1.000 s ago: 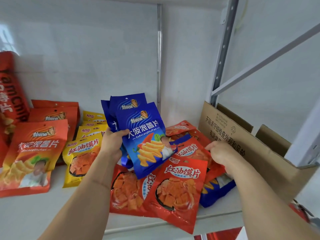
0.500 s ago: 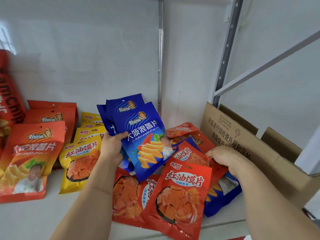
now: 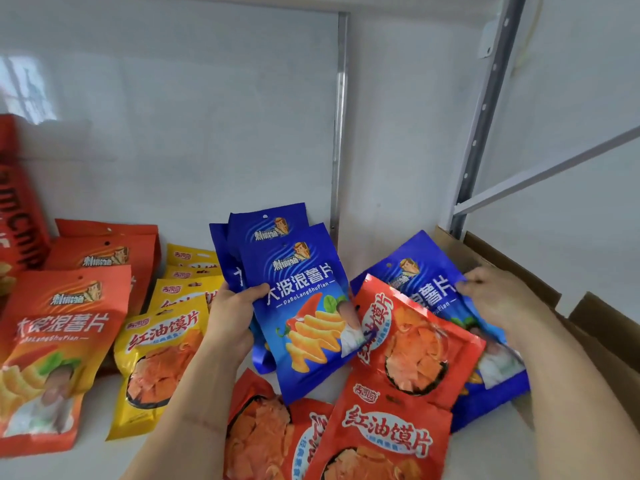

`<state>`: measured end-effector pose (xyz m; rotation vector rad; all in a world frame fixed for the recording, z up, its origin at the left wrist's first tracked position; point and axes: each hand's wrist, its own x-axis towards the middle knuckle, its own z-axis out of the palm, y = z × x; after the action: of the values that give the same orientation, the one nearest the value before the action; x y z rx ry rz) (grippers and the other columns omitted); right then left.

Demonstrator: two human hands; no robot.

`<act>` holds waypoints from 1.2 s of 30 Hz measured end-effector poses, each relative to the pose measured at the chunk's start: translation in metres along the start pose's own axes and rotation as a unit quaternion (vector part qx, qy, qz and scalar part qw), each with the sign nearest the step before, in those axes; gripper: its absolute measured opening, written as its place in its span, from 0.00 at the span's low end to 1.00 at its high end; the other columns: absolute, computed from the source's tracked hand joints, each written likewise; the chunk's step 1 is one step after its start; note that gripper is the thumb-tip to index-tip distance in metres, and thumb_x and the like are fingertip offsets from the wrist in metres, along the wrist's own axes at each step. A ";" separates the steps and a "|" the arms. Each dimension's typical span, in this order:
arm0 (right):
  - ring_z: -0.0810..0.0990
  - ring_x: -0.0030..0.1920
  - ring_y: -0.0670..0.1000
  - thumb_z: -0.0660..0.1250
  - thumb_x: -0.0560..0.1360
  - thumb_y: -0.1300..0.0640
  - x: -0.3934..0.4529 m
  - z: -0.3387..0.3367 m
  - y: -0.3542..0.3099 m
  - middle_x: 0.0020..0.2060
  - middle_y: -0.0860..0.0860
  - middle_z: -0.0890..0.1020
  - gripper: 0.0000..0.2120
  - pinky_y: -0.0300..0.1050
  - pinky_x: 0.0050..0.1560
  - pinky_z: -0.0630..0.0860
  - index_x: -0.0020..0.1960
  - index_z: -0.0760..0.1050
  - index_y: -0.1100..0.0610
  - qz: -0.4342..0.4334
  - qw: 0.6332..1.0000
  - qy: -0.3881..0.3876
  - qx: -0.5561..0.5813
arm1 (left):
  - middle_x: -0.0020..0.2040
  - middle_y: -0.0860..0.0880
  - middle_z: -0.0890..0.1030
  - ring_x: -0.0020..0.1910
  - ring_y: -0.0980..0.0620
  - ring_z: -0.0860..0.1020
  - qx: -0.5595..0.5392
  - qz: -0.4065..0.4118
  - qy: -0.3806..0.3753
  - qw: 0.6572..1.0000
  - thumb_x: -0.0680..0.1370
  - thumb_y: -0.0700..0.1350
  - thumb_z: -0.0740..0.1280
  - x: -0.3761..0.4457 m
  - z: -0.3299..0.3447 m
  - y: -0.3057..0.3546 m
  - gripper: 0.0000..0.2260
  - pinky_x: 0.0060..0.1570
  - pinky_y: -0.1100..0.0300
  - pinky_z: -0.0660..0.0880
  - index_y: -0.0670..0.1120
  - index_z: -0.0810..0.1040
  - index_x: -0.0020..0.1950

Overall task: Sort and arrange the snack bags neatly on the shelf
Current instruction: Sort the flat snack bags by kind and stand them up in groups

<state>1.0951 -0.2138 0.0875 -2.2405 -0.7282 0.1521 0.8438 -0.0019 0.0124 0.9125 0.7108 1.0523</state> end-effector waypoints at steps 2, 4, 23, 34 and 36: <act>0.76 0.35 0.56 0.62 0.80 0.58 0.005 -0.010 -0.011 0.41 0.60 0.81 0.08 0.46 0.35 0.72 0.49 0.78 0.62 -0.050 0.997 0.065 -0.001 | 0.55 0.43 0.85 0.49 0.42 0.85 0.001 0.004 0.000 1.000 0.78 0.37 0.70 0.004 -0.001 0.001 0.15 0.46 0.47 0.82 0.43 0.74 0.64; 0.75 0.24 0.56 0.60 0.80 0.56 0.014 -0.020 -0.023 0.31 0.57 0.78 0.10 0.43 0.27 0.67 0.47 0.76 0.61 -0.097 0.987 0.127 -0.002 | 0.52 0.44 0.86 0.45 0.44 0.86 0.001 0.010 0.012 1.000 0.78 0.37 0.70 0.008 0.000 0.002 0.14 0.40 0.50 0.82 0.44 0.75 0.63; 0.78 0.38 0.54 0.68 0.76 0.56 -0.010 0.123 -0.042 0.38 0.55 0.82 0.09 0.47 0.40 0.71 0.39 0.75 0.59 0.010 0.958 -0.184 0.218 | 0.50 0.43 0.87 0.43 0.45 0.86 -0.021 0.007 -0.002 1.000 0.81 0.40 0.65 0.007 0.002 0.009 0.09 0.37 0.51 0.83 0.44 0.78 0.62; 0.75 0.34 0.41 0.63 0.80 0.54 -0.019 0.142 -0.051 0.39 0.49 0.79 0.10 0.34 0.24 0.65 0.49 0.74 0.62 -0.026 0.975 -0.155 0.159 | 0.56 0.45 0.85 0.49 0.44 0.86 0.093 0.057 -0.041 0.993 0.71 0.47 0.76 0.012 -0.011 0.010 0.26 0.40 0.53 0.83 0.48 0.73 0.67; 0.75 0.36 0.41 0.63 0.80 0.53 -0.020 0.143 -0.052 0.42 0.50 0.79 0.11 0.34 0.25 0.66 0.52 0.73 0.62 -0.024 0.972 -0.158 0.169 | 0.54 0.45 0.86 0.47 0.44 0.86 0.106 0.044 -0.023 0.993 0.72 0.41 0.77 0.016 -0.010 0.008 0.25 0.36 0.54 0.82 0.46 0.72 0.66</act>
<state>1.0083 -0.1057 0.0216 -1.8900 -0.8520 0.5777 0.8377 0.0181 0.0139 1.1568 0.7595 1.0424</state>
